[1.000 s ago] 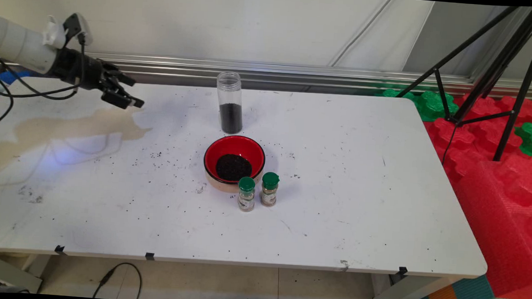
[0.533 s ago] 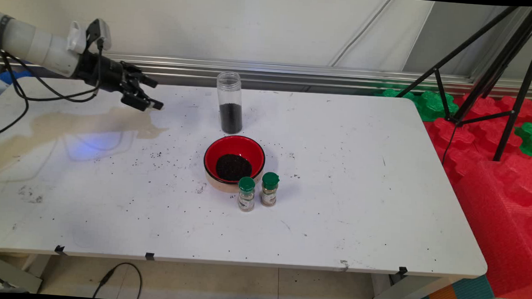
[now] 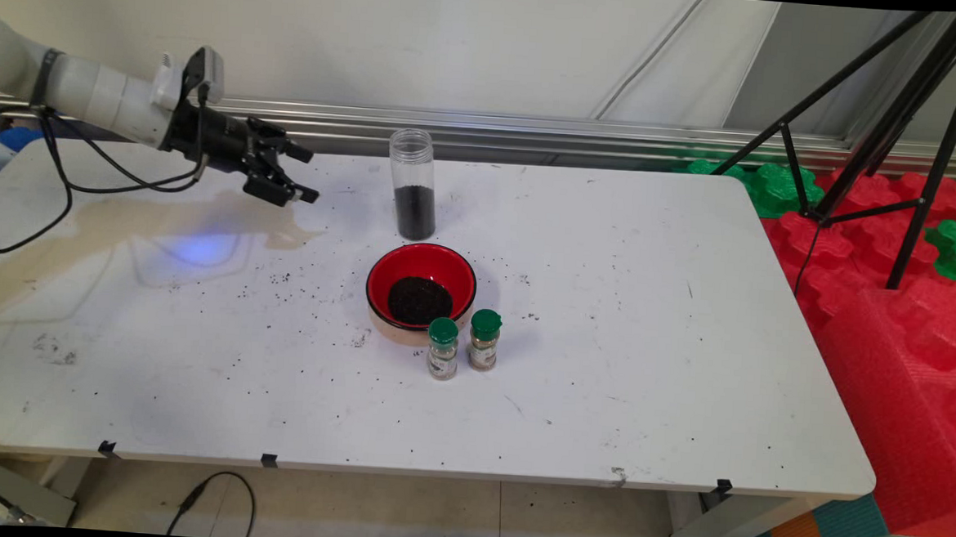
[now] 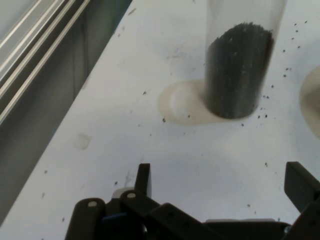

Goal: Pick up the black seasoning powder from the table

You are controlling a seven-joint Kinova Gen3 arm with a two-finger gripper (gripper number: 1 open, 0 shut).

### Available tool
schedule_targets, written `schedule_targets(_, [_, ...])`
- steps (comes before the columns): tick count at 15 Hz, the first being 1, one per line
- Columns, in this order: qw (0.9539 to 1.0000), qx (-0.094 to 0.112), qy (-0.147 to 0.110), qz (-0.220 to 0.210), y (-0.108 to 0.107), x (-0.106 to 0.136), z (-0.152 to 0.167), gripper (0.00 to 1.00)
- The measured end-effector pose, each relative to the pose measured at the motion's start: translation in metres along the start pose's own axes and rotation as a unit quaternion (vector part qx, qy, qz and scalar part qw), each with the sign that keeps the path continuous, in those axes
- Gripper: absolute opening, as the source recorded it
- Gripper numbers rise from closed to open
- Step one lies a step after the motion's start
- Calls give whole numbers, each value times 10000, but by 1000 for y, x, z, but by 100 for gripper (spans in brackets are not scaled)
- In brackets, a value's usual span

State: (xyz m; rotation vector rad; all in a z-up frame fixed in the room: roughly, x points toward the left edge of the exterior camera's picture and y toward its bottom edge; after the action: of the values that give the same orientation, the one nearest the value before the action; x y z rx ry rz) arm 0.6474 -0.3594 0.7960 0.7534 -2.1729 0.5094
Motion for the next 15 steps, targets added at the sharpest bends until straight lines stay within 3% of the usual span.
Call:
schedule_targets(7, [9979,-285,451,376,-7,-3,35,100])
schedule_targets(15, [9923,-624,870,620,-17,5,71,100])
